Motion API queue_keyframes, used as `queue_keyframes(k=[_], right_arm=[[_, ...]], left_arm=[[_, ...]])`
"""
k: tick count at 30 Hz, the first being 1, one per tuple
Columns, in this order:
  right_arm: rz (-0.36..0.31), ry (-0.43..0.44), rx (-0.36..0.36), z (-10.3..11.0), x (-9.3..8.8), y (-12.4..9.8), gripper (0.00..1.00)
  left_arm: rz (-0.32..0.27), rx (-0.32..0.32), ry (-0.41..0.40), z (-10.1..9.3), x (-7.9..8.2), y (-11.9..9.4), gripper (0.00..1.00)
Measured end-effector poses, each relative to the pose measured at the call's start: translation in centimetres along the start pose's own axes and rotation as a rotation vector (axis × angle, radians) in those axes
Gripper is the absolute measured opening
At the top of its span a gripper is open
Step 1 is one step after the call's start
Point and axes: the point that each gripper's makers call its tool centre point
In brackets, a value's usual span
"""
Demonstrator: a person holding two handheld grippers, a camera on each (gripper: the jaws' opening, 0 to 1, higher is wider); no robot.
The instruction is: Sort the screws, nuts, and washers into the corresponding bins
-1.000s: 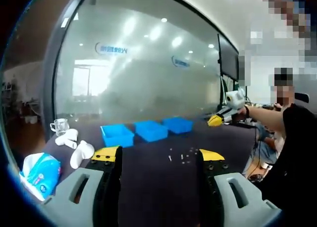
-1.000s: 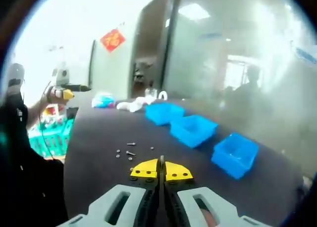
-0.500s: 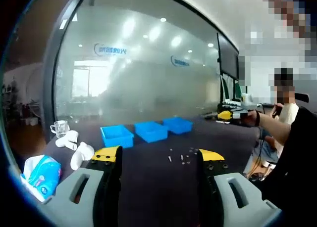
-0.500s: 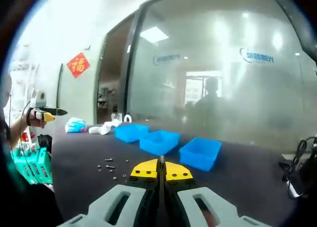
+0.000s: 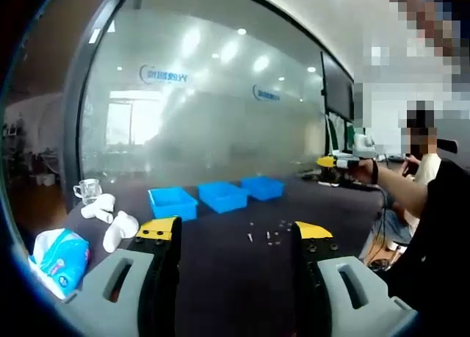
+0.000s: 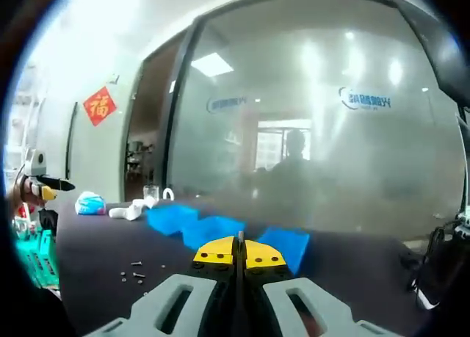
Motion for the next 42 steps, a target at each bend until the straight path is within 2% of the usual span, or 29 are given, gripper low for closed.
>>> queue_keyframes(k=[7, 9, 14, 17, 20, 22, 33, 42], right_arm=[[0.008, 0.009, 0.01, -2.4, 1.0, 4.5, 0.0], [0.0, 0.044, 0.008, -3.3, 1.2, 5.9, 0.0], [0.014, 0.04, -0.031, -5.6, 1.1, 8.8, 0.0], [0.064, 0.018, -0.067, -7.1, 0.2, 10.6, 0.0], [0.106, -0.015, -0.071, -7.3, -0.2, 12.0, 0.0], [0.108, -0.009, -0.075, -7.4, -0.2, 12.9, 0.0], [0.148, 0.047, -0.13, -9.5, -1.2, 15.8, 0.0], [0.171, 0.051, -0.131, -9.6, -1.8, 16.3, 0.0]], left_arm=[[0.0, -0.005, -0.013, -0.2, -0.6, -0.3, 0.6], [0.001, -0.003, -0.019, -0.1, -0.7, -0.3, 0.6], [0.006, 0.004, -0.023, 0.1, -1.0, -0.5, 0.6], [0.006, 0.008, -0.026, 0.2, -1.0, -0.5, 0.6], [0.013, 0.013, -0.022, 0.2, -1.1, -0.6, 0.6], [0.014, 0.014, -0.022, 0.3, -1.1, -0.7, 0.6], [0.015, 0.02, -0.019, 0.2, -0.9, -0.9, 0.6], [0.018, 0.03, -0.014, 0.3, -0.8, -1.1, 0.6]])
Point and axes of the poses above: the point that each gripper's makers call its tool centre point, and the gripper's own axes: y roughly forward along the fingers, z roughly to its left, x roughly out of its top, and after that the axes turned 14 degrees about x, right-handed
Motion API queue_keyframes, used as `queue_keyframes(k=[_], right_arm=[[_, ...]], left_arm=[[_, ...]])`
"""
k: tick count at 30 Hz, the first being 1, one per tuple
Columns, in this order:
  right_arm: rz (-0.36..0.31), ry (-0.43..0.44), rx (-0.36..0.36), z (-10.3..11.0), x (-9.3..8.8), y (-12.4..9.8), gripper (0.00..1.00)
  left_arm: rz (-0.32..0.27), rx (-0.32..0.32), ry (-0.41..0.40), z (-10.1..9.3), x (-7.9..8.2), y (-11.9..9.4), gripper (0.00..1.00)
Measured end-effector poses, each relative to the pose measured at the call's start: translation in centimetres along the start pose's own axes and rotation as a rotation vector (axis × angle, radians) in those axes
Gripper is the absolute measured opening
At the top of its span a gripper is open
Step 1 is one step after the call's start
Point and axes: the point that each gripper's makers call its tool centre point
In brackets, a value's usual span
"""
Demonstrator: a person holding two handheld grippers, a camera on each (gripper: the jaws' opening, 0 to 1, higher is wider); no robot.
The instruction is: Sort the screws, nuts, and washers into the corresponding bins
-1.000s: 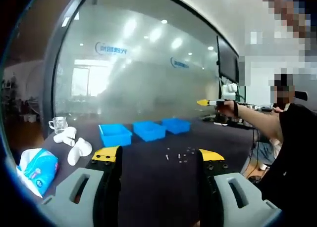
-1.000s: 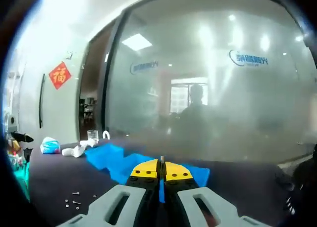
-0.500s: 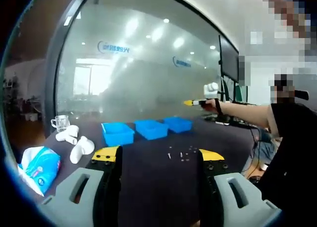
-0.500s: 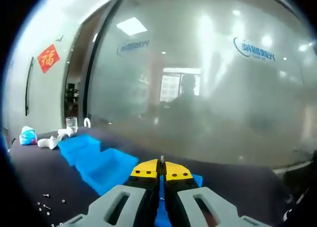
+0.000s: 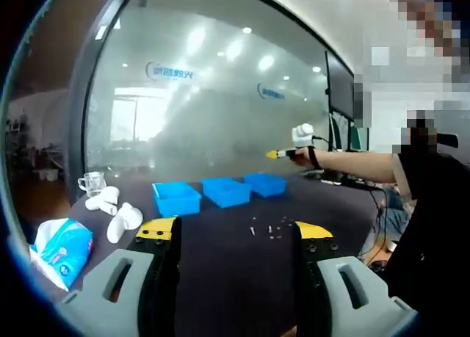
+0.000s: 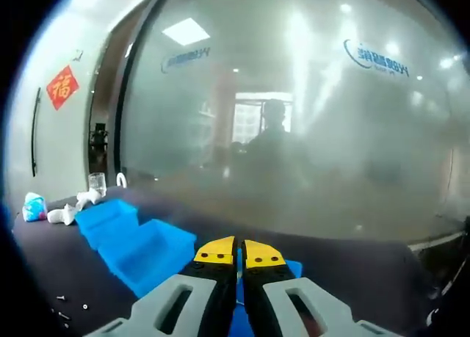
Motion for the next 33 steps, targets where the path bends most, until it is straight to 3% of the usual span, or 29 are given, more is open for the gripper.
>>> queue_keyframes(k=[3, 10, 15, 24, 33], right_arm=[[0.005, -0.007, -0.005, -0.4, 0.0, 0.2, 0.0], [-0.015, -0.024, 0.008, 0.0, 0.5, -0.3, 0.16], [-0.033, -0.031, 0.035, 1.0, 0.8, -1.2, 0.17], [-0.11, -0.009, 0.12, 4.8, 1.2, -5.3, 0.22], [-0.155, -0.017, 0.257, 10.6, 0.7, -10.7, 0.28]], left_arm=[[-0.001, 0.002, 0.001, 0.0, 0.1, 0.0, 0.6], [-0.005, -0.004, 0.007, -0.3, 0.4, 0.0, 0.6], [-0.005, -0.003, 0.005, -0.4, 0.3, -0.1, 0.6], [-0.007, -0.004, 0.006, -0.5, 0.4, -0.2, 0.6], [-0.008, -0.012, 0.011, -0.7, 0.4, 0.0, 0.6]])
Point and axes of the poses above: the point that each gripper's makers call its tool centre point, and the gripper's own axes: y roughly forward along the fingers, z roughly to its left, x roughly out of its top, and after that the axes turned 14 degrees about x, right-handed
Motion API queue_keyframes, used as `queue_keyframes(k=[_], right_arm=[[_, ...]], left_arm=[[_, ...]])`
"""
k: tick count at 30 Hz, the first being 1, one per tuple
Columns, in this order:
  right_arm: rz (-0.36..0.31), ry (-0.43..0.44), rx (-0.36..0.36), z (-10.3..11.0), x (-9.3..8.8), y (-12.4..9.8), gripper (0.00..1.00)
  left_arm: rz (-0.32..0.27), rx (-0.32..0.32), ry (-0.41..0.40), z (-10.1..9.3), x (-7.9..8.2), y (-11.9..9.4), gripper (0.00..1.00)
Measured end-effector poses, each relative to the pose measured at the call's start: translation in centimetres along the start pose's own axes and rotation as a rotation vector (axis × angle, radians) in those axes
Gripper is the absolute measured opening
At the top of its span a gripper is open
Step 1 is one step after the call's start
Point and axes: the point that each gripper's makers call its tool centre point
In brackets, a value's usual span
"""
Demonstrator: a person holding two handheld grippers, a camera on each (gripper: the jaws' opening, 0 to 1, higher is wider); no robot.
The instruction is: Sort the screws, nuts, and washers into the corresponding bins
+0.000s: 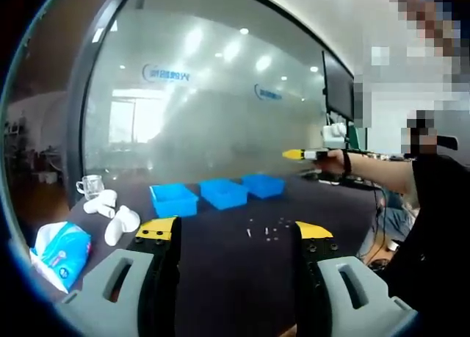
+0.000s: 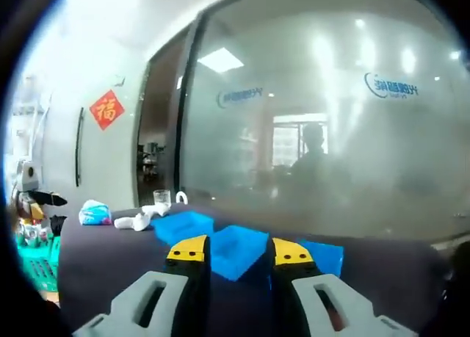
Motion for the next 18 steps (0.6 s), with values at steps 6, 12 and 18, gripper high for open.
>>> queue_keyframes(k=[6, 12, 18], right_arm=[[-0.032, 0.007, 0.071, 4.0, -0.1, -3.1, 0.31], [-0.044, -0.025, 0.103, 6.6, -0.8, -6.4, 0.31], [-0.027, -0.062, 0.101, 8.3, -2.2, -9.6, 0.33]], left_arm=[[-0.001, -0.001, 0.0, 0.1, 0.1, 0.2, 0.6], [0.0, -0.009, -0.002, -0.1, 0.0, 0.3, 0.6], [-0.003, -0.013, 0.005, -0.2, 0.2, 0.3, 0.6]])
Point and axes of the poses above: the point that each gripper's makers call its tool centre point, and the gripper's own axes: y roughly forward along the fingers, z roughly to its left, x roughly out of its top, and after that the axes turned 14 degrees about x, right-handed
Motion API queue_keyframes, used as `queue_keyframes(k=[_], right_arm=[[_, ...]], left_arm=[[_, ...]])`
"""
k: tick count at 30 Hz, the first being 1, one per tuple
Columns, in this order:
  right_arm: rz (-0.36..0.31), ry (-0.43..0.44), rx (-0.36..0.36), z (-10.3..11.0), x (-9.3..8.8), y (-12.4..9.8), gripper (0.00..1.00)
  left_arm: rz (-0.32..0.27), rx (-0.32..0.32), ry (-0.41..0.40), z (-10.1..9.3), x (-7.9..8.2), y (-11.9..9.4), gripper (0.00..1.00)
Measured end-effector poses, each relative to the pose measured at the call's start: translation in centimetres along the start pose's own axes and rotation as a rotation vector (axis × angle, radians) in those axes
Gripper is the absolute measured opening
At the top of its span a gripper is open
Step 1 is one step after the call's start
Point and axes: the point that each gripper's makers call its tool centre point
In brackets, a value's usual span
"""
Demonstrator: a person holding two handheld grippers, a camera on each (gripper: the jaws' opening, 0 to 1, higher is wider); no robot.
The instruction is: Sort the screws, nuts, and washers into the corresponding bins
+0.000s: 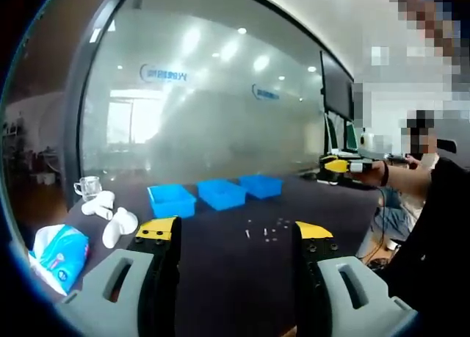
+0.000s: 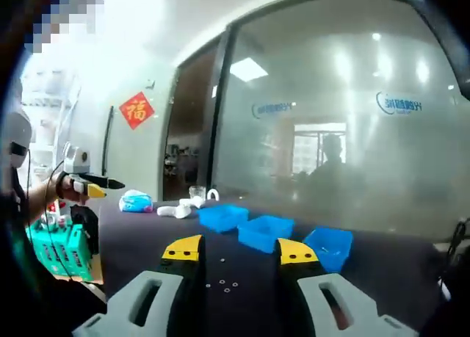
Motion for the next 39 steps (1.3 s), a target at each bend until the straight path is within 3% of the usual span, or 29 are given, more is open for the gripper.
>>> queue_keyframes(k=[4, 10, 17, 27, 32, 39], right_arm=[[0.006, 0.036, -0.023, 0.5, -1.0, -2.0, 0.34], [0.001, 0.056, -0.043, 0.9, -1.1, -4.0, 0.34], [0.011, 0.051, -0.024, 0.8, -0.9, -4.1, 0.34], [0.15, 0.005, 0.16, 1.9, -2.6, -2.3, 0.34], [0.175, 0.004, 0.268, 2.9, -2.2, -0.7, 0.34], [0.256, -0.058, 0.358, 2.8, -1.9, 1.8, 0.34]], left_arm=[[-0.002, 0.001, 0.009, 0.0, 0.1, -0.1, 0.6], [0.001, -0.008, 0.018, -0.2, 0.0, -0.2, 0.6], [0.001, -0.019, 0.025, -0.6, 0.0, -0.4, 0.6], [0.019, -0.028, 0.035, -0.8, -0.4, -0.7, 0.6], [0.023, -0.027, 0.034, -0.7, -0.6, -0.9, 0.6], [0.031, -0.024, 0.03, -0.5, -0.9, -1.1, 0.6]])
Point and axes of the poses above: the point that each gripper's makers call its tool centre point, and the gripper's own axes: y roughly forward along the fingers, z roughly to its left, x roughly out of its top, and after that the axes turned 14 degrees about x, right-handed
